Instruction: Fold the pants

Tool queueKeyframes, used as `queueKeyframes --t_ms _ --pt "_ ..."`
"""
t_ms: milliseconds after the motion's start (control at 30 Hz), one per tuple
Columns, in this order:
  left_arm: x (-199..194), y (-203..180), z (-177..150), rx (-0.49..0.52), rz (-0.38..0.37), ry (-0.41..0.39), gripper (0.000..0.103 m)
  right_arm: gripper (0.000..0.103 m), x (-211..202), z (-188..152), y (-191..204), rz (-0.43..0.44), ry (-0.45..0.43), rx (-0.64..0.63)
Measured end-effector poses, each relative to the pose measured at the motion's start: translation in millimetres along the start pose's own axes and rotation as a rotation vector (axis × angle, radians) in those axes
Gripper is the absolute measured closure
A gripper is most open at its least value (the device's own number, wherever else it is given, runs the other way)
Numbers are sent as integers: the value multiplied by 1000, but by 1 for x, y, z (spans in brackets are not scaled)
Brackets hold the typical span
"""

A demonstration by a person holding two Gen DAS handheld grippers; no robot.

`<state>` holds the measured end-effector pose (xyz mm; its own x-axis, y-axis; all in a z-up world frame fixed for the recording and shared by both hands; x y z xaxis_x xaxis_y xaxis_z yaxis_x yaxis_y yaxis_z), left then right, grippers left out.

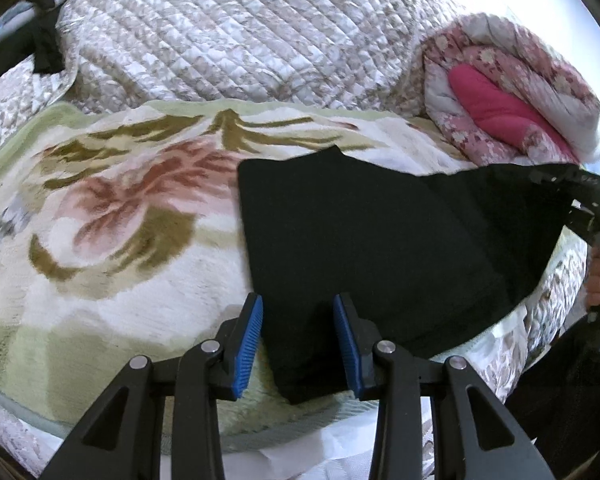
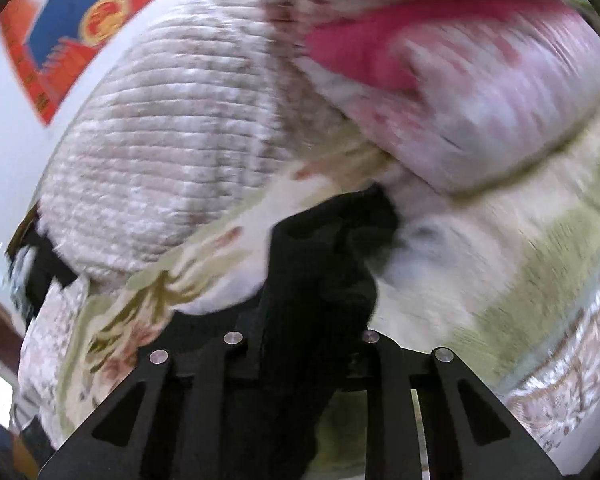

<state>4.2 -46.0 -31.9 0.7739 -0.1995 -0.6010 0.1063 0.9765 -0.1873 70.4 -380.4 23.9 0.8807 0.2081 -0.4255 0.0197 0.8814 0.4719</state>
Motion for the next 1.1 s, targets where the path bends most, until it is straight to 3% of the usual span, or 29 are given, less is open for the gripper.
queueKeyframes --t_ms 167,267,467,600,867,1000,1100 --pt "-7 24 14 -60 36 -30 64 81 -1 -3 76 114 8 -146" --pt "-11 43 20 -104 66 -47 64 81 2 -26 123 180 35 -249" --pt "-20 81 23 -185 128 -69 64 81 25 -112 191 297 191 -409" --pt "-23 96 21 -223 147 -68 64 81 46 -177 198 293 301 -545" --pt "-26 99 22 -236 141 -76 64 81 27 -158 217 312 197 -629" --pt "-25 98 22 -233 142 -75 64 79 43 -201 211 316 296 -690" --pt "-26 100 21 -237 147 -76 64 65 34 -202 213 345 255 -699"
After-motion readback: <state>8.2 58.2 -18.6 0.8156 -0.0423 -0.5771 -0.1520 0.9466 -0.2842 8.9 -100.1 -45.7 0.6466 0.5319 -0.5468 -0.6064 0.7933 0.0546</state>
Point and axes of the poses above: each gripper's, at about its wrist camera, not at the fingertips, and x roughly the way its jaws point, y to its left, z to its top, the point moved 9 cm from there along x, roughly the way its jaws point, and after that the axes turned 9 degrees about -y, right-handed, at the moved point
